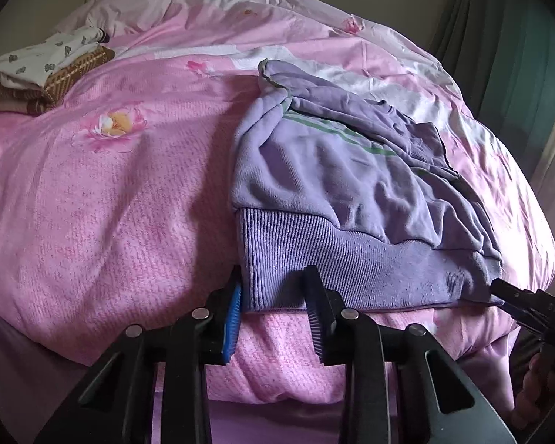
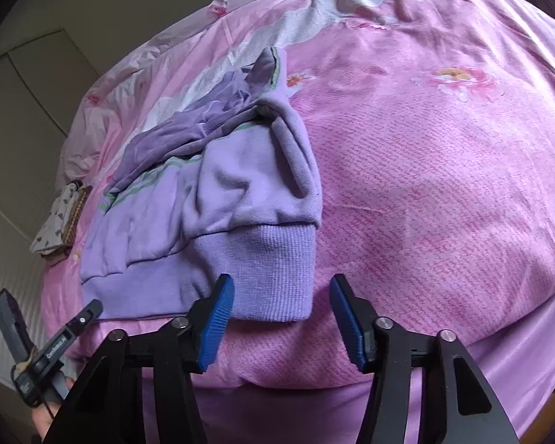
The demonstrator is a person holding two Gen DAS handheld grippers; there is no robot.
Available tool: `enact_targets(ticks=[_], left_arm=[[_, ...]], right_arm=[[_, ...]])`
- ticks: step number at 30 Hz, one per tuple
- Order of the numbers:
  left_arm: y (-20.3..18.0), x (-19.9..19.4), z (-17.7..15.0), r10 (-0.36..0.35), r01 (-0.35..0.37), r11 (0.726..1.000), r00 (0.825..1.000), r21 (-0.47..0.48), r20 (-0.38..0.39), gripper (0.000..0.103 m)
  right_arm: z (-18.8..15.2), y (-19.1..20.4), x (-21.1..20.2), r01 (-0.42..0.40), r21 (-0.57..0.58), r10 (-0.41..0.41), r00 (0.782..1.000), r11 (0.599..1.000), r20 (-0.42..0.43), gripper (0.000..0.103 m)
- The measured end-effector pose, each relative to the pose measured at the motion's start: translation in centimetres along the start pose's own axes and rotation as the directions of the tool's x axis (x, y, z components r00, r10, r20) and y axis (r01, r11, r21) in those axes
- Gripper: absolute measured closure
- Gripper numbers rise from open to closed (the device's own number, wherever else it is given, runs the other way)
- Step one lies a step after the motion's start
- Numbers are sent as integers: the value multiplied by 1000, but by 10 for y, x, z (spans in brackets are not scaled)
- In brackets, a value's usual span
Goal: Fold small clothes
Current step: 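Grasp the ribbed hem with the left tool while the right tool grasps it too, then lift the hem with both tools and fold it over toward the collar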
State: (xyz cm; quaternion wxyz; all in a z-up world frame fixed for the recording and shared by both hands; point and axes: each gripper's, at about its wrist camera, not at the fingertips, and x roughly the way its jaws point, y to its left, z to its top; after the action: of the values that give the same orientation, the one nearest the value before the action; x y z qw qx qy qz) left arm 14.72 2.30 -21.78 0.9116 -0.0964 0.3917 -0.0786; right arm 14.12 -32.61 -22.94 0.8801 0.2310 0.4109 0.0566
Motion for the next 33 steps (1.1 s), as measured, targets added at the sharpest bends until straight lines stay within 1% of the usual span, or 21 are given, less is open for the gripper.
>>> enact_targets(ticks=[1, 2, 3, 6, 7, 9, 11, 14, 20, 24, 27, 30, 31, 33], left_arm=[[0, 0, 0, -3, 3, 1000, 1000, -2, 1, 76], [1, 0, 0, -4, 4, 1000, 1000, -4, 0, 83], [2, 0, 1, -7, 7, 1000, 1000, -4, -7, 89], [1, 0, 0, 2, -2, 1000, 1000, 9, -11, 94], [-1, -2, 1, 7, -7, 1000, 1000, 15, -8, 94], [-3, -5, 2, 17, -17, 999, 1000, 27, 2, 95], [-4, -10, 5, 22, -23, 999, 1000, 29, 16, 96], [-5, -20, 14, 16, -17, 999, 999, 29, 40, 96], [-11, -45, 51, -14, 12, 1000, 993, 18, 119, 96], [-15, -52, 85, -45, 46, 999, 984, -2, 172, 96], [-19, -50, 116, -57, 60, 998, 975, -8, 216, 96], [-23, -35, 152, -64, 71, 997, 966, -16, 248, 96], [-24, -30, 160, -65, 73, 997, 966, -21, 251, 96], [-24, -13, 186, -66, 76, 997, 964, -31, 256, 96]], right_arm=[[0, -1, 3, -8, 7, 9, 1000, 1000, -12, 55], [0, -2, 4, -17, 14, 18, 1000, 1000, -18, 61], [0, -3, 5, -30, 21, 31, 999, 999, -26, 72], [0, -9, 4, -56, 55, 58, 998, 997, -26, 87], [1, -10, 2, -63, 62, 65, 998, 996, -18, 89], [2, -9, -2, -67, 63, 68, 998, 996, -4, 91], [4, -6, -9, -62, 64, 60, 998, 996, 29, 92], [9, 1, -22, -60, 49, 57, 996, 997, 70, 92], [29, 21, -44, -85, 3, 84, 986, 996, 142, 92], [57, 35, -59, -126, -22, 128, 970, 992, 206, 92], [86, 49, -64, -147, -55, 156, 954, 988, 256, 92], [117, 56, -55, -154, -68, 167, 945, 986, 282, 92], [127, 58, -50, -155, -66, 168, 943, 986, 287, 92], [148, 61, -38, -156, -61, 167, 941, 986, 295, 92]])
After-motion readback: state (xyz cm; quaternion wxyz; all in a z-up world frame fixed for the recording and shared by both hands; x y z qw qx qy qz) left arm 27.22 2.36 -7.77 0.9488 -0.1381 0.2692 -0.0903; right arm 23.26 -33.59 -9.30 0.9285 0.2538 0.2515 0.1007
